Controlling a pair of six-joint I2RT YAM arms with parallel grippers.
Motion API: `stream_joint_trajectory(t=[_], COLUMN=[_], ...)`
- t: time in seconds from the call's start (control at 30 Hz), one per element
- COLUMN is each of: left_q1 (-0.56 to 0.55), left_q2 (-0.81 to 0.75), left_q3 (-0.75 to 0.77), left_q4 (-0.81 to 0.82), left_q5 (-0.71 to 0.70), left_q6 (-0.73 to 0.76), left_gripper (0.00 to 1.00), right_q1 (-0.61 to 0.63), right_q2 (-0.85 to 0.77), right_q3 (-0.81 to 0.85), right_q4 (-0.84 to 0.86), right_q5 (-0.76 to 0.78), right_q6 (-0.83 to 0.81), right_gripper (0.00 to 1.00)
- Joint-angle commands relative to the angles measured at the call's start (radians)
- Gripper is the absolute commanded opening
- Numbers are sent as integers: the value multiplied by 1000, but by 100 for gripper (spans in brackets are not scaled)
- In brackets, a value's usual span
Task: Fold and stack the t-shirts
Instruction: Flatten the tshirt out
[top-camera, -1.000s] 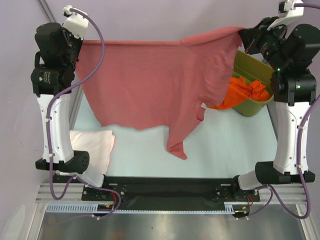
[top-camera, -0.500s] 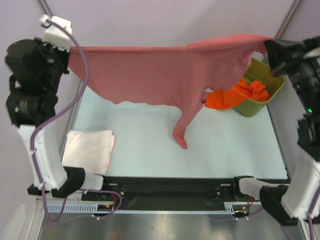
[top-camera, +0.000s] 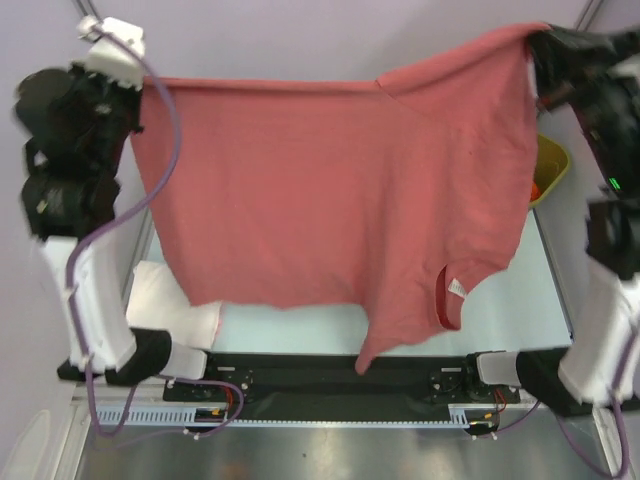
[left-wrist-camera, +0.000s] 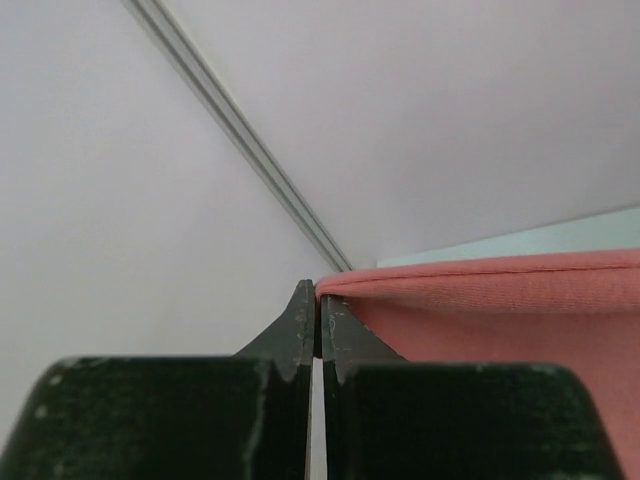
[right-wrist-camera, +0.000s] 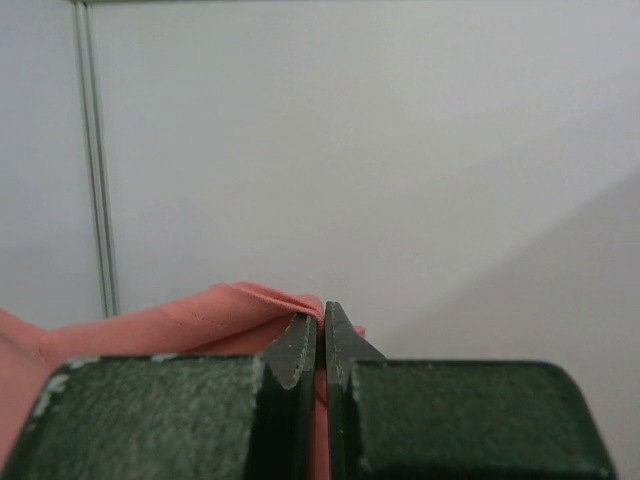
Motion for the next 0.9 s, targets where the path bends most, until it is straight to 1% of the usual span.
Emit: stream_joint_trajectory(t=[0.0, 0.1, 0.13, 0.17, 0.23, 0.27, 0.3, 0.33, 0.37, 0.4, 0.43, 0.5, 0.53, 0.57, 0.63, 0.67, 0.8, 0.87], left_q1=[20, 20, 20, 20, 20, 21, 20, 20, 20, 20, 20, 20, 21, 21, 24, 29, 38, 40], left_q2=[170, 242, 260, 280, 342, 363, 415, 443, 475, 539, 572, 665, 695, 722, 794, 817, 911, 931], left_q3=[-69, -152, -198, -218, -277, -298, -325, -333, -338, -339, -338, -327, -310, -299, -263, -249, -195, -174], left_q4=[91, 181, 204, 248, 293, 342, 364, 382, 420, 437, 456, 506, 519, 541, 559, 568, 583, 589], left_q5=[-6, 19, 26, 34, 62, 68, 74, 83, 85, 86, 83, 53, 47, 24, 2, -7, -61, -64], left_q6=[3, -12, -18, -24, -29, -34, -34, -31, -31, -26, -22, -15, -14, -11, -12, -11, -11, -9], left_gripper=[0, 0, 0, 0, 0, 0, 0, 0, 0, 0, 0, 0, 0, 0, 0, 1, 1, 6], right_q1=[-2, 5, 17, 25, 42, 60, 68, 74, 85, 90, 94, 109, 113, 117, 133, 136, 142, 140], right_q2=[230, 375, 405, 473, 540, 573, 649, 689, 729, 821, 864, 953, 1029, 1057, 1123, 1136, 1180, 1193], right_q3=[-21, -44, -59, -71, -114, -126, -136, -131, -124, -113, -81, -39, 6, 27, 54, 62, 67, 73], right_q4=[137, 244, 273, 327, 374, 420, 439, 453, 485, 497, 505, 517, 514, 516, 522, 555, 580, 571], right_q5=[-27, -84, -102, -141, -187, -220, -222, -219, -201, -183, -160, -74, -42, -2, 25, 55, 164, 242], right_q6=[40, 61, 52, 41, 11, -5, -5, -6, -5, 4, 9, 32, 40, 44, 50, 52, 63, 64], right_gripper=[0, 0, 0, 0, 0, 0, 0, 0, 0, 0, 0, 0, 0, 0, 0, 0, 0, 0])
